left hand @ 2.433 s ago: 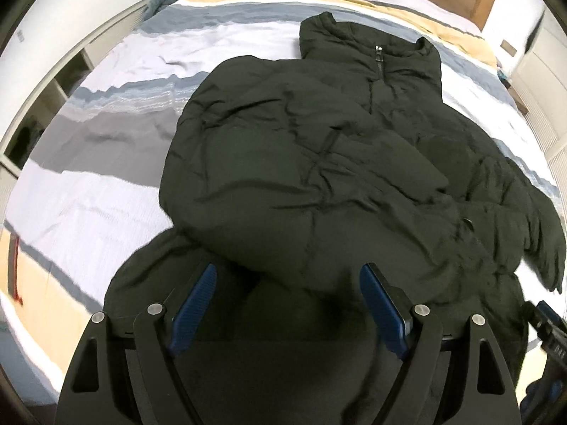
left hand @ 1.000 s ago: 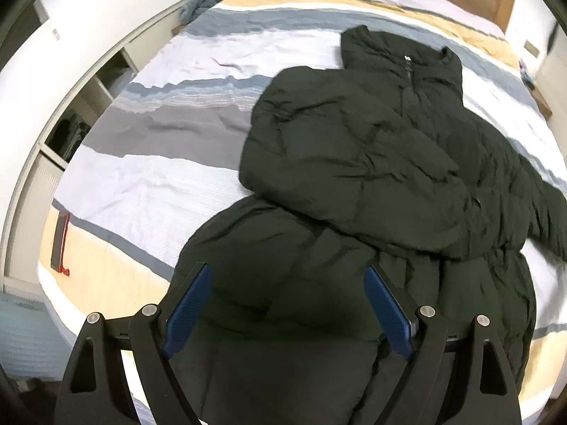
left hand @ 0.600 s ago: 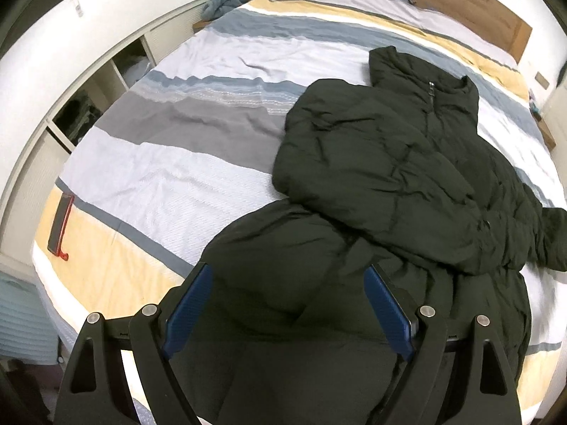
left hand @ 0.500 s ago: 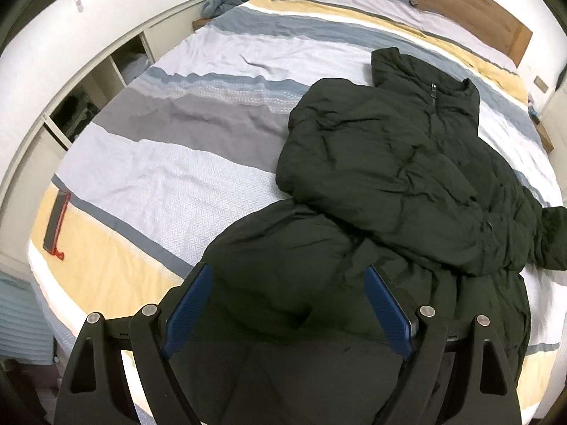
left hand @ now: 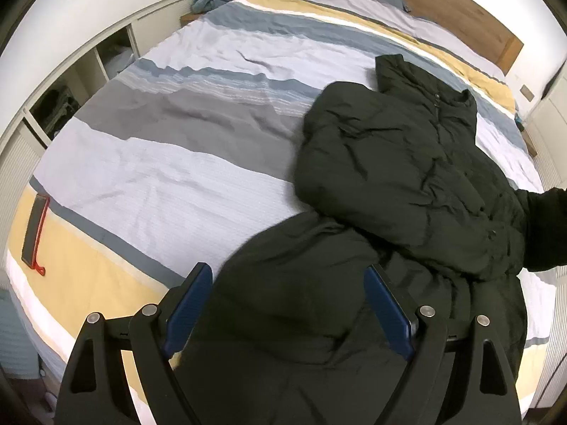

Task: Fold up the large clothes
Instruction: 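Lift the sleeve with the right tool and fold it over the coat body, then release the sleeve and press the folded coat flat with the right tool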

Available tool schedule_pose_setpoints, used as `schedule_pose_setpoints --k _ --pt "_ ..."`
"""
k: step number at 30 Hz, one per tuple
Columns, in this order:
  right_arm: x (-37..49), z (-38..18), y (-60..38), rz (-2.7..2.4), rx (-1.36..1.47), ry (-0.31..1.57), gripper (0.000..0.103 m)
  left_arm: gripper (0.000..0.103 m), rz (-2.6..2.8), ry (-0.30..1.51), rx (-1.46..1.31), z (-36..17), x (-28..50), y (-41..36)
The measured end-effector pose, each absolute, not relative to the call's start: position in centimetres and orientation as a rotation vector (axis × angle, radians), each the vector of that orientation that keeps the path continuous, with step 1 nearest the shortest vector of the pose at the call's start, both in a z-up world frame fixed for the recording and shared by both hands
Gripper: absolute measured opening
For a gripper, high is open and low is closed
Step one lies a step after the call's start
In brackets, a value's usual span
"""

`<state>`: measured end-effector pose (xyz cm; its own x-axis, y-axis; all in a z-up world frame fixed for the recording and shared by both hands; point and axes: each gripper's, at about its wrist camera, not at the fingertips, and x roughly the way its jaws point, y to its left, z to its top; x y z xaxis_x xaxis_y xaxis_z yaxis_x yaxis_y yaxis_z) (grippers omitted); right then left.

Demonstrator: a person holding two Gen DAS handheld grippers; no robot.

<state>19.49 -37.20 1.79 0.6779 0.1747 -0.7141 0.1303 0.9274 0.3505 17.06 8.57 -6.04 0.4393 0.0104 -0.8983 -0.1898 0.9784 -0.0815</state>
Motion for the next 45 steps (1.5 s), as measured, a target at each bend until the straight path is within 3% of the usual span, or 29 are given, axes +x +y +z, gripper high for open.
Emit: schedule_pose_setpoints --k 11,23,25,27,28,45 --pt "17.3 -3.6 -24.9 0.126 0.036 1.001 0.011 0.086 0.18 1.103 -0.218 -6.4 15.2 14.1" --pt "16.4 -9.1 -21.2 0.15 -0.091 1.099 0.018 0.086 0.194 1.119 -0.218 -7.4 14.6 15.0" --pt "16.1 -9.3 -21.0 0.154 -0.095 1.109 0.025 0.086 0.191 1.117 -0.207 -7.3 14.7 14.8" --pt "15.8 -9.6 -20.4 0.176 -0.098 1.12 0.04 0.086 0.187 1.115 -0.2 -7.2 14.9 14.6" --pt "15.6 -9.8 -20.0 0.188 -0.1 1.123 0.041 0.086 0.184 1.113 -0.197 -7.0 15.0 14.5" --pt "13.2 -5.7 -23.7 0.197 -0.046 1.099 0.041 0.086 0.055 1.105 -0.146 -6.8 17.3 5.6"
